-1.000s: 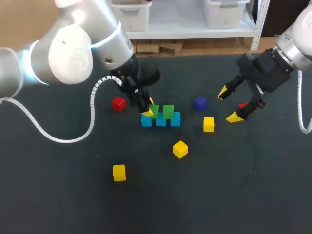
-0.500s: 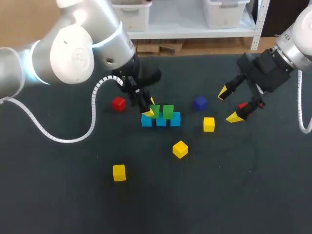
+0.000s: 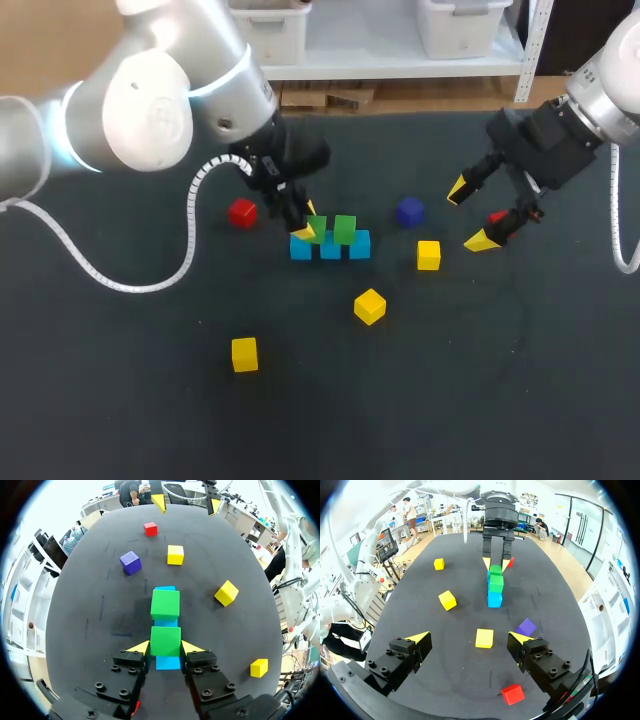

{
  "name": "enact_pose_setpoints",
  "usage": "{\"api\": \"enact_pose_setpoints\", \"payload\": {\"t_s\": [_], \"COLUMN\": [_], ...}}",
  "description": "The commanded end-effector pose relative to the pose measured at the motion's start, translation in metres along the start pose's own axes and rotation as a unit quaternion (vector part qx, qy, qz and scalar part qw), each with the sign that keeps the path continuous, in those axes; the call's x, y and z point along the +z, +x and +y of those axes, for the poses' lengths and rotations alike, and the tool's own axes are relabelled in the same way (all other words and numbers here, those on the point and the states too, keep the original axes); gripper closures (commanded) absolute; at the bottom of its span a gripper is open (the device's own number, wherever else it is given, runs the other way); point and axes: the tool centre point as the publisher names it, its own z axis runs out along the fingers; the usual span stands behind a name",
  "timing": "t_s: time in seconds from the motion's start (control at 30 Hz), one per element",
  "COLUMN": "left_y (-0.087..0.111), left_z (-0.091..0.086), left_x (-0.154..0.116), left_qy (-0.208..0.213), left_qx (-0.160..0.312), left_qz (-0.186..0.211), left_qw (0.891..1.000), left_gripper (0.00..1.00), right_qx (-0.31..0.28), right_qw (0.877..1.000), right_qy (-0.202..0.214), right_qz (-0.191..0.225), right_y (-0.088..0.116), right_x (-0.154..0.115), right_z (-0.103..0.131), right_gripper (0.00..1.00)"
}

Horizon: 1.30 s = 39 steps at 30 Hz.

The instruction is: Place the blue cubes, place green cubes on the blue cubes, place the yellow cubes on the green cubes, then place the red cubes on the yellow cubes, and place purple cube on the red cubes.

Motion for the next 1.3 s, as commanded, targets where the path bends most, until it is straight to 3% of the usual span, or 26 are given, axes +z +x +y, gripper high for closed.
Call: {"api": "enact_pose_setpoints", "payload": {"t_s": [0.03,0.2,0.27,0.43,0.53,0.57,0.67,1.07,1.17,1.23,1.3], "left_y": [-0.0005,-0.0007,-0.0007,-0.0011,-0.0013,-0.0014,-0.0015,0.0009,0.0015,0.0014,0.0013], "left_z": [0.0009,0.0009,0.0010,0.0010,0.0013,0.0016,0.0018,-0.0009,-0.0011,-0.0014,-0.0015], "left_x": [0.0009,0.0009,0.0009,0.0010,0.0011,0.0011,0.0010,0.0004,0.0002,0.0003,0.0009], "left_qy": [0.001,0.001,0.001,0.001,0.000,-0.001,-0.002,0.000,-0.001,0.000,0.005], "left_qx": [0.000,0.000,0.000,0.001,0.001,0.001,0.001,-0.001,-0.002,-0.001,-0.001], "left_qz": [0.001,0.001,0.001,0.001,0.002,0.002,0.002,0.005,0.006,0.005,0.005], "left_qw": [1.000,1.000,1.000,1.000,1.000,1.000,1.000,1.000,1.000,1.000,1.000], "left_gripper": [0.61,0.53,0.46,0.53,0.70,0.80,0.90,0.81,0.88,0.80,0.52], "right_qx": [-0.001,-0.001,-0.001,-0.001,-0.001,-0.001,-0.001,-0.001,-0.001,-0.001,-0.001], "right_qw": [1.000,1.000,1.000,1.000,1.000,1.000,1.000,1.000,1.000,1.000,1.000], "right_qy": [-0.001,-0.001,-0.001,-0.001,-0.001,-0.001,-0.001,-0.001,-0.001,-0.001,-0.001], "right_qz": [-0.001,-0.001,-0.001,-0.001,-0.001,-0.001,-0.001,-0.001,-0.001,-0.001,-0.001], "right_y": [0.0004,0.0004,0.0004,0.0004,0.0004,0.0004,0.0004,0.0004,0.0004,0.0004,0.0004], "right_x": [0.0003,0.0003,0.0003,0.0003,0.0003,0.0003,0.0003,0.0003,0.0003,0.0003,0.0003], "right_z": [-0.0008,-0.0008,-0.0008,-0.0008,-0.0008,-0.0008,-0.0008,-0.0008,-0.0008,-0.0008,-0.0008], "right_gripper": [0.00,0.00,0.00,0.00,0.00,0.00,0.00,0.00,0.00,0.00,0.00]}}
